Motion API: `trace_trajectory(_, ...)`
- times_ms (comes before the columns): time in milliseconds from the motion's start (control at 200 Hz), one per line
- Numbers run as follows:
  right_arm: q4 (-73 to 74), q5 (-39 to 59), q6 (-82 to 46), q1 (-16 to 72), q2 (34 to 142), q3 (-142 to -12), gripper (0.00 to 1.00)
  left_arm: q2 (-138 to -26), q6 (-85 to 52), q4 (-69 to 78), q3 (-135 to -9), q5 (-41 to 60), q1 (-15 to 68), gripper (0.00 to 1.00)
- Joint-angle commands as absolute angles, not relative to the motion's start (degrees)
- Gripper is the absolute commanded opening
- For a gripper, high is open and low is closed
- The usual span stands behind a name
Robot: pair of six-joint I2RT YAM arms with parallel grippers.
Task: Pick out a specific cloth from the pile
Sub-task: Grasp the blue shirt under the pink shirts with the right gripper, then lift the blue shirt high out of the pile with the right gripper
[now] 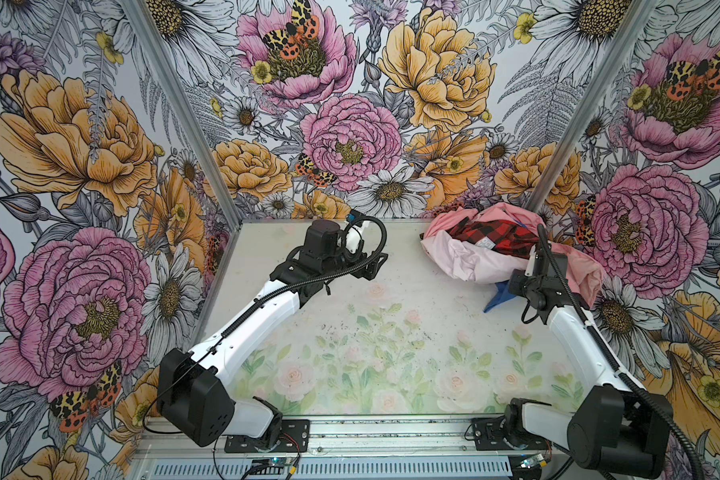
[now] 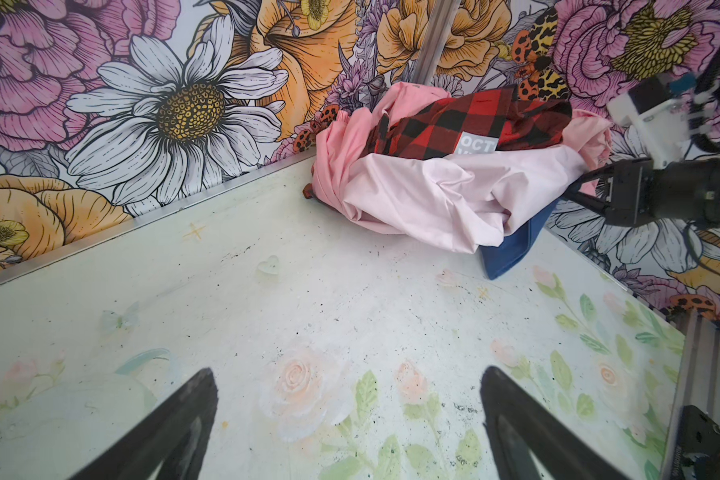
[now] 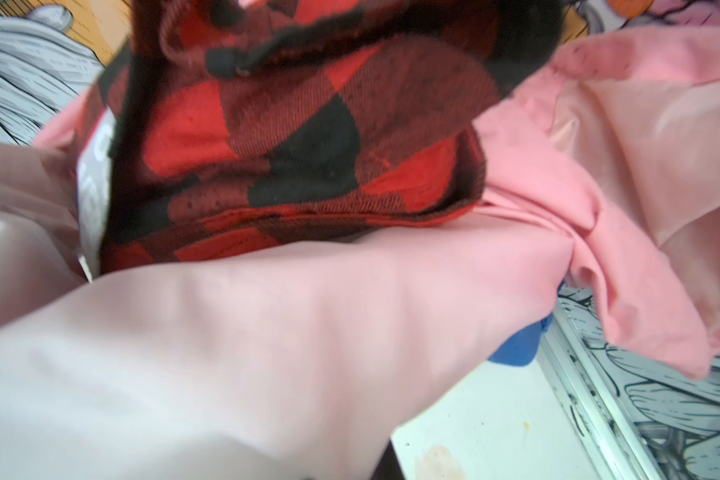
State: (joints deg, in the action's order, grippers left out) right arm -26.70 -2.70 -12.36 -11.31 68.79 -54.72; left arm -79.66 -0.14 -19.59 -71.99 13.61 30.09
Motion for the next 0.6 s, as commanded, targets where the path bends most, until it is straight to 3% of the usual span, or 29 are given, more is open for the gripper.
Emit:
trace_trajectory(0,-26.32,1.36,-11.95,-13.89,67.91,-68.09,0.00,-78.23,-1.07,-18.19,-71.98,15.35,29.62,0.99)
trace_trajectory(595,-42.02,12.28,-15.72,-18.26,98.79,-145.94,0.00,-78.05,-1.38,-18.11,-71.98,16.25,28.68,0.99)
